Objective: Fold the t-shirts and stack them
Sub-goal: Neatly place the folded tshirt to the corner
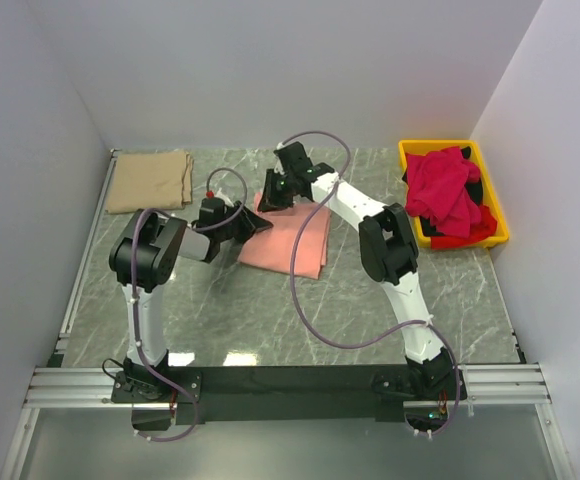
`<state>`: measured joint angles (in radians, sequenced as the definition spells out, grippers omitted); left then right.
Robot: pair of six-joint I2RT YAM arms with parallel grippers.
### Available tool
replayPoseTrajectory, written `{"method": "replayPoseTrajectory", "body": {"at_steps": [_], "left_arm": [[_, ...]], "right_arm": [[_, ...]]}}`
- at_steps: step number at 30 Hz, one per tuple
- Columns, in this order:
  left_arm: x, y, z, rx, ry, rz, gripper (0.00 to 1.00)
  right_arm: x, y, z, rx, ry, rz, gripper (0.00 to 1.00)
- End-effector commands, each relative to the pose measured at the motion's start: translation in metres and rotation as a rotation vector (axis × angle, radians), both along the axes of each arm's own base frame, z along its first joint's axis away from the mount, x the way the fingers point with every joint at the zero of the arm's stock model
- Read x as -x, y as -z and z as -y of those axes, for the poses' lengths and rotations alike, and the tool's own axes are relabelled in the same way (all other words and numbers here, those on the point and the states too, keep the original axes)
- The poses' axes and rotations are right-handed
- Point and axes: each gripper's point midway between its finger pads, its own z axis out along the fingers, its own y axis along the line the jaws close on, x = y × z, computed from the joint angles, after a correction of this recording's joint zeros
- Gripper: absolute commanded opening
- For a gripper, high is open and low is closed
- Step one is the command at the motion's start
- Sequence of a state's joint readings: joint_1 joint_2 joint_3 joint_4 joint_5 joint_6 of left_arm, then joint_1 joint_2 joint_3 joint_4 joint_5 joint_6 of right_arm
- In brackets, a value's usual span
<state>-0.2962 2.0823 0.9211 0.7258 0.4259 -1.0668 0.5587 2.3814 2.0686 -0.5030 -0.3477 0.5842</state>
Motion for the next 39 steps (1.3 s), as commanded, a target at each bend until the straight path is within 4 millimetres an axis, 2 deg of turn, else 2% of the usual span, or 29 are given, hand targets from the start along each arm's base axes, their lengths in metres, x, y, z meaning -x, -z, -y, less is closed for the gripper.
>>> {"method": "replayPoseTrajectory", "body": {"at_steps": [1, 2, 3, 4, 5, 6, 7, 8, 10, 11, 12, 13, 14, 15, 17, 20, 26, 29, 39], "left_arm": [[-0.003, 0.026, -0.03, -0.164, -0.032, -0.126, 0.3], [-0.009, 0.025, -0.04, -0.187, -0.049, -0.127, 0.29], [-0.021, 0.017, -0.046, -0.256, -0.036, -0.07, 0.26], [-0.025, 0.021, -0.055, -0.327, -0.035, -0.087, 0.25], [-0.019, 0.037, -0.073, -0.44, -0.045, -0.172, 0.24], [-0.041, 0.027, -0.079, -0.522, -0.012, -0.11, 0.22], [-0.043, 0.028, -0.087, -0.578, 0.004, -0.118, 0.21], [-0.054, 0.023, -0.104, -0.691, 0.007, -0.099, 0.2], [-0.068, 0.015, -0.119, -0.786, 0.013, -0.072, 0.23], [-0.08, 0.001, -0.127, -0.847, 0.023, -0.049, 0.25], [-0.086, 0.005, -0.136, -0.893, 0.014, -0.059, 0.25], [-0.093, 0.0, -0.142, -0.919, 0.005, -0.056, 0.25], [-0.107, -0.014, -0.151, -0.921, -0.025, -0.03, 0.25], [-0.112, -0.017, -0.153, -0.912, -0.014, -0.017, 0.25], [-0.126, -0.031, -0.169, -0.904, -0.041, 0.018, 0.25], [-0.148, -0.062, -0.188, -0.934, -0.067, 0.089, 0.19], [-0.163, -0.103, -0.223, -0.971, -0.139, 0.162, 0.2], [-0.172, -0.122, -0.232, -0.96, -0.172, 0.197, 0.2], [-0.189, -0.178, -0.244, -0.969, -0.267, 0.311, 0.18]], "right_arm": [[-0.03, -0.028, 0.021, 0.014, 0.057, 0.111, 0.35], [-0.036, -0.037, 0.029, 0.029, 0.081, 0.137, 0.48], [-0.04, -0.042, 0.036, 0.043, 0.093, 0.156, 0.53], [-0.046, -0.048, 0.046, 0.061, 0.103, 0.184, 0.58], [-0.054, -0.059, 0.061, 0.081, 0.134, 0.216, 0.62], [-0.059, -0.065, 0.072, 0.096, 0.147, 0.237, 0.63], [-0.062, -0.071, 0.08, 0.117, 0.145, 0.263, 0.65], [-0.066, -0.078, 0.096, 0.134, 0.166, 0.279, 0.72], [-0.067, -0.081, 0.108, 0.159, 0.155, 0.299, 0.72], [-0.066, -0.083, 0.121, 0.174, 0.168, 0.299, 0.72], [-0.065, -0.082, 0.126, 0.182, 0.172, 0.298, 0.72], [-0.063, -0.082, 0.131, 0.188, 0.168, 0.301, 0.72], [-0.059, -0.082, 0.136, 0.195, 0.171, 0.301, 0.72], [-0.058, -0.083, 0.141, 0.198, 0.175, 0.302, 0.72], [-0.052, -0.081, 0.145, 0.209, 0.168, 0.303, 0.72], [-0.049, -0.082, 0.148, 0.218, 0.165, 0.311, 0.73], [-0.05, -0.084, 0.144, 0.208, 0.15, 0.315, 0.73], [-0.05, -0.081, 0.142, 0.207, 0.144, 0.312, 0.73], [-0.048, -0.076, 0.136, 0.218, 0.121, 0.311, 0.72]]}}
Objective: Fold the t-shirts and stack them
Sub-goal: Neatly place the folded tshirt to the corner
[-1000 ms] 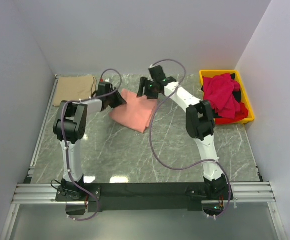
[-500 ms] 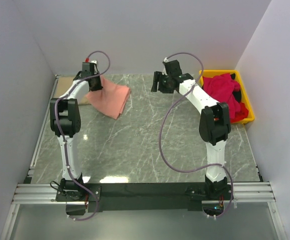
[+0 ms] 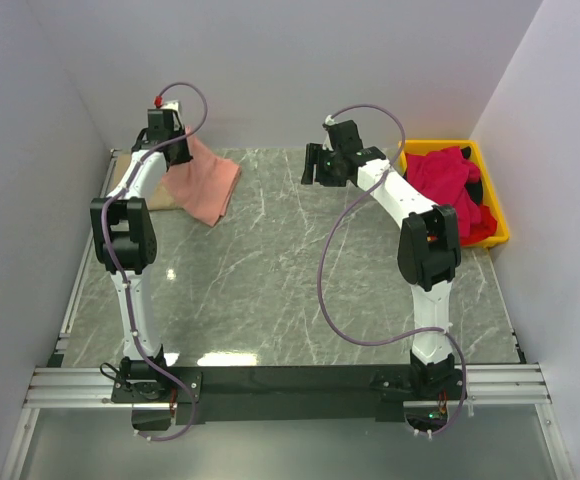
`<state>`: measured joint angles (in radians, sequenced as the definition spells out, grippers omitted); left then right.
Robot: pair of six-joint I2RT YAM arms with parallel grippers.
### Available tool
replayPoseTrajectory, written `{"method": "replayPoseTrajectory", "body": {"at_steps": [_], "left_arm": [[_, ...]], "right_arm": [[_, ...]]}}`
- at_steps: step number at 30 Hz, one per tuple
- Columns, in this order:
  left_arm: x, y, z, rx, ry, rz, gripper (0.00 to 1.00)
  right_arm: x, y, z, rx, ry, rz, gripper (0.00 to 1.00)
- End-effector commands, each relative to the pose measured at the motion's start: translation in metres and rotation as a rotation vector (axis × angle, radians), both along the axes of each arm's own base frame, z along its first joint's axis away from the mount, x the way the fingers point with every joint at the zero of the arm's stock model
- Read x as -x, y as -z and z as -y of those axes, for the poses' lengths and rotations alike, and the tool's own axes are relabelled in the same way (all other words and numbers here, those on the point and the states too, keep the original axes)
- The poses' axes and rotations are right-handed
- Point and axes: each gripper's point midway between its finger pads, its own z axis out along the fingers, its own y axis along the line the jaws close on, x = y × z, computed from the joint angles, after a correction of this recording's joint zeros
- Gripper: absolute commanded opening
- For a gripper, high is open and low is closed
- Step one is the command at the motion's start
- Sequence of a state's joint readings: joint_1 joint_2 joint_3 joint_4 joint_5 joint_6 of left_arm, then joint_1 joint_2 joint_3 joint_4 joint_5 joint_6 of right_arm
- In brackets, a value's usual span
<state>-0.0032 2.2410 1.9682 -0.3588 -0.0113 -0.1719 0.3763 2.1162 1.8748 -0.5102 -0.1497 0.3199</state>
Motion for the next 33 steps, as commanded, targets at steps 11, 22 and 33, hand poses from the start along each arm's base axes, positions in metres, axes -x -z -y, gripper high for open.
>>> {"method": "replayPoseTrajectory", "body": {"at_steps": [11, 22, 33], "left_arm": [[-0.013, -0.111, -0.031, -0.043, -0.051, 0.239, 0.18], [-0.009, -0.142, -0.032, -0.009, -0.047, 0.294, 0.18], [-0.005, -0.167, -0.033, 0.009, -0.059, 0.333, 0.11]], "right_arm": [[-0.002, -0.017, -0.007, -0.002, -0.028, 0.055, 0.72], [-0.001, -0.015, -0.01, 0.002, -0.034, 0.052, 0.72], [0.001, -0.013, -0.013, 0.004, -0.047, 0.047, 0.72]]}}
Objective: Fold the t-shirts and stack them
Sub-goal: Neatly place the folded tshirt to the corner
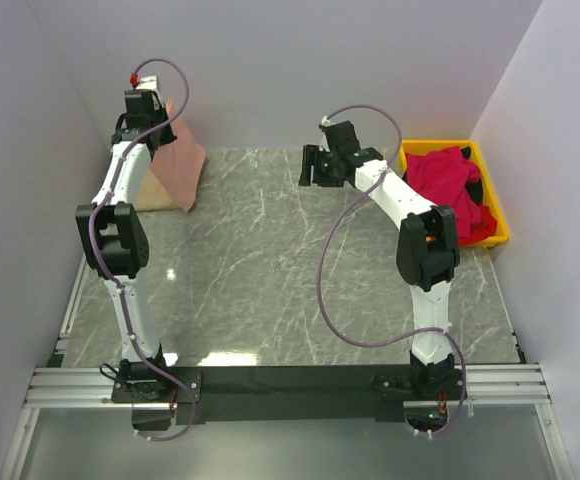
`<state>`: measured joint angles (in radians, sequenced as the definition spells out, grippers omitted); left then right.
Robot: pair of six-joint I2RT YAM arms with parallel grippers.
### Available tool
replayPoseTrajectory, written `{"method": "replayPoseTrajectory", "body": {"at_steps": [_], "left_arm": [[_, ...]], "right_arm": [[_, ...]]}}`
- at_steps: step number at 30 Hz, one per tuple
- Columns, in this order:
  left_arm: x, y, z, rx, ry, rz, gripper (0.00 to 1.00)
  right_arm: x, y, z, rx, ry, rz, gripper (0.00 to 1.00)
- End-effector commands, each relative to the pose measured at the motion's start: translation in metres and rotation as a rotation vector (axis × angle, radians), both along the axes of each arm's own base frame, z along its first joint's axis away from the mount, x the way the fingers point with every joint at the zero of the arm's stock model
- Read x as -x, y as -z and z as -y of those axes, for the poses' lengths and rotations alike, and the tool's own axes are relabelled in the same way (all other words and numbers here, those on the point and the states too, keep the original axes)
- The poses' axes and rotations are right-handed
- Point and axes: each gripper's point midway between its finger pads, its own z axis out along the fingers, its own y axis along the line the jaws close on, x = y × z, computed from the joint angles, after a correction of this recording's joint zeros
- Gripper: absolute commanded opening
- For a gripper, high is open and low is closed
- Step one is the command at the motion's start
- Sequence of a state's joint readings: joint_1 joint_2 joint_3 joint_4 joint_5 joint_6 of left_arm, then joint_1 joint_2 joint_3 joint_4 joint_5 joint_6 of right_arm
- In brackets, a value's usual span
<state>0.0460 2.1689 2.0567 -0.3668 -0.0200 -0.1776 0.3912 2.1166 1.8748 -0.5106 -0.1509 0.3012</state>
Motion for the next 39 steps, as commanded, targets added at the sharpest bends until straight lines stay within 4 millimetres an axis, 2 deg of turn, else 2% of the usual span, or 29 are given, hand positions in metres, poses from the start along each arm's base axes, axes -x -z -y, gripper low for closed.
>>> {"method": "replayPoseTrajectory", "body": {"at_steps": [1, 11, 15, 25, 28, 37, 39], "left_arm": [[0.003, -0.088, 0.0, 0.013, 0.01, 0.184, 0.11], [0.005, -0.102, -0.011, 0.013, 0.003, 0.205, 0.11], [0.005, -0.092, -0.021, 0.009, -0.012, 0.19, 0.11], [-0.003, -0.008, -0.069, 0.03, -0.067, 0.047, 0.12], [-0.004, 0.006, -0.081, 0.017, -0.079, 0.027, 0.13], [-0.013, 0.055, -0.096, 0.003, -0.07, -0.038, 0.17], [-0.015, 0.059, -0.1, -0.006, -0.075, -0.038, 0.17]], "right_arm": [[-0.003, -0.014, -0.007, -0.008, -0.019, 0.042, 0.72], [-0.003, -0.015, -0.009, -0.007, -0.022, 0.047, 0.72], [-0.003, -0.014, -0.012, -0.007, -0.028, 0.045, 0.72], [-0.001, -0.009, -0.011, -0.003, -0.032, 0.034, 0.72], [0.0, -0.008, -0.011, -0.002, -0.033, 0.031, 0.72], [0.0, -0.003, -0.013, 0.001, -0.041, 0.023, 0.71], [0.002, -0.002, -0.013, 0.005, -0.043, 0.019, 0.71]]}}
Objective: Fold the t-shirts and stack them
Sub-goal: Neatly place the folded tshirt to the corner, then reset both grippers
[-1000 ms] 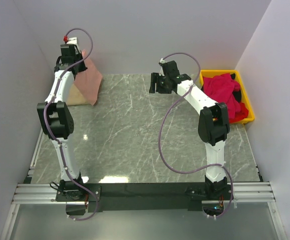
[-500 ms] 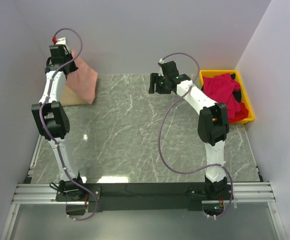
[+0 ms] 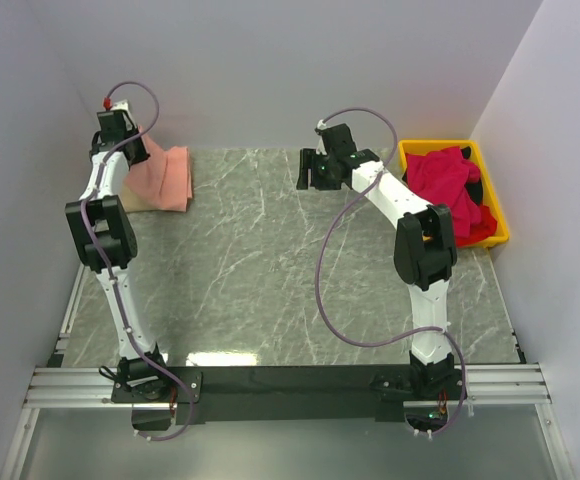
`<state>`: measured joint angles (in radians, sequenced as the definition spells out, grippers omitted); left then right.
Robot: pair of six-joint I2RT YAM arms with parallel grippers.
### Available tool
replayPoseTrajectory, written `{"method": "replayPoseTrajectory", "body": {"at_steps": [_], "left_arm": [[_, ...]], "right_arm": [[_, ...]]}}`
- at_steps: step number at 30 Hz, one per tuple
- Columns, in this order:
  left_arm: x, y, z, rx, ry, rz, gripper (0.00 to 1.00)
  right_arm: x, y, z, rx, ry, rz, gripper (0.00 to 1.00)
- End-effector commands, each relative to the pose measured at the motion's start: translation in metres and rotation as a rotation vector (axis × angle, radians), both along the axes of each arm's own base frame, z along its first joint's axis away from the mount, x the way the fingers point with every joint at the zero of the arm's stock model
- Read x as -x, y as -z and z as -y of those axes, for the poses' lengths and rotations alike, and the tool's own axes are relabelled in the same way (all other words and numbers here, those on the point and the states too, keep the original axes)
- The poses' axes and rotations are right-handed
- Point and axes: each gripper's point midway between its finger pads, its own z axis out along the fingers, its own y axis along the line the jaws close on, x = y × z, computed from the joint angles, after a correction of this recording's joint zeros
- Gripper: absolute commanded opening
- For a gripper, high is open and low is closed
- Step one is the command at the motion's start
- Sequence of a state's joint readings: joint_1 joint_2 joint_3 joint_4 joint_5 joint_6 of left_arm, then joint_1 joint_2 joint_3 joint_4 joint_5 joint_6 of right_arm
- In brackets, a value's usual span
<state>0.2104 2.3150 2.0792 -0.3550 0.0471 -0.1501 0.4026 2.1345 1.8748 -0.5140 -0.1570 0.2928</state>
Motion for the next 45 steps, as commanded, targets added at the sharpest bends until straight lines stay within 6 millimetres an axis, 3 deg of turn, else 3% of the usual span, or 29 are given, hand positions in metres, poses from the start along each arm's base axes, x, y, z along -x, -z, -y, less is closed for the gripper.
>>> {"method": "replayPoseTrajectory", "body": {"at_steps": [1, 8, 12, 14, 16, 20, 21, 25, 27, 29, 30, 34, 35, 37, 38, 39, 45], "left_arm": [[-0.013, -0.011, -0.012, -0.042, 0.016, 0.059, 0.17], [-0.012, 0.006, -0.026, -0.065, -0.005, 0.034, 0.18], [-0.013, 0.013, -0.036, -0.094, -0.011, 0.019, 0.29], [-0.013, 0.016, -0.04, -0.1, -0.013, 0.008, 0.41], [-0.013, 0.008, -0.046, -0.116, -0.011, 0.017, 0.52], [-0.008, -0.017, -0.065, -0.158, -0.037, 0.049, 0.63], [-0.004, -0.031, -0.079, -0.198, -0.038, 0.062, 0.66], [0.0, -0.072, -0.1, -0.188, -0.042, 0.131, 0.96], [0.001, -0.096, -0.104, -0.173, -0.019, 0.18, 0.97], [0.004, -0.1, -0.093, -0.148, 0.034, 0.186, 0.99], [0.006, -0.112, -0.082, -0.145, 0.067, 0.206, 0.99], [0.017, -0.108, -0.051, -0.043, 0.13, 0.193, 0.99], [0.021, -0.092, -0.041, -0.015, 0.137, 0.151, 1.0], [0.025, -0.089, -0.016, -0.028, 0.157, 0.125, 1.0], [0.031, -0.068, -0.007, -0.03, 0.153, 0.083, 0.99], [0.031, -0.067, 0.017, -0.044, 0.184, 0.075, 0.99], [0.04, -0.006, 0.068, -0.004, 0.208, -0.082, 0.99]], "right_arm": [[-0.001, -0.011, -0.006, -0.002, -0.021, 0.036, 0.71], [0.001, -0.007, -0.004, 0.005, -0.023, 0.029, 0.71], [0.001, -0.007, -0.006, -0.001, -0.027, 0.025, 0.71], [0.001, -0.008, -0.005, -0.002, -0.024, 0.024, 0.71], [0.002, -0.009, -0.007, -0.002, -0.033, 0.026, 0.71], [0.003, -0.014, -0.005, 0.001, -0.033, 0.035, 0.71], [0.004, -0.013, -0.004, 0.003, -0.033, 0.031, 0.71], [0.006, -0.013, -0.002, 0.014, -0.032, 0.03, 0.71], [0.009, -0.011, 0.0, 0.017, -0.032, 0.024, 0.71], [0.011, -0.009, 0.0, 0.015, -0.035, 0.017, 0.71], [0.011, -0.009, 0.0, 0.015, -0.035, 0.02, 0.71], [0.012, -0.009, -0.002, 0.009, -0.042, 0.016, 0.71], [0.012, -0.009, -0.003, 0.008, -0.044, 0.016, 0.71], [0.011, -0.008, -0.002, 0.008, -0.044, 0.011, 0.71], [0.01, -0.009, -0.002, 0.007, -0.044, 0.012, 0.71], [0.011, -0.008, -0.004, 0.003, -0.049, 0.011, 0.71], [0.009, -0.009, -0.005, 0.004, -0.048, 0.011, 0.72]]}}
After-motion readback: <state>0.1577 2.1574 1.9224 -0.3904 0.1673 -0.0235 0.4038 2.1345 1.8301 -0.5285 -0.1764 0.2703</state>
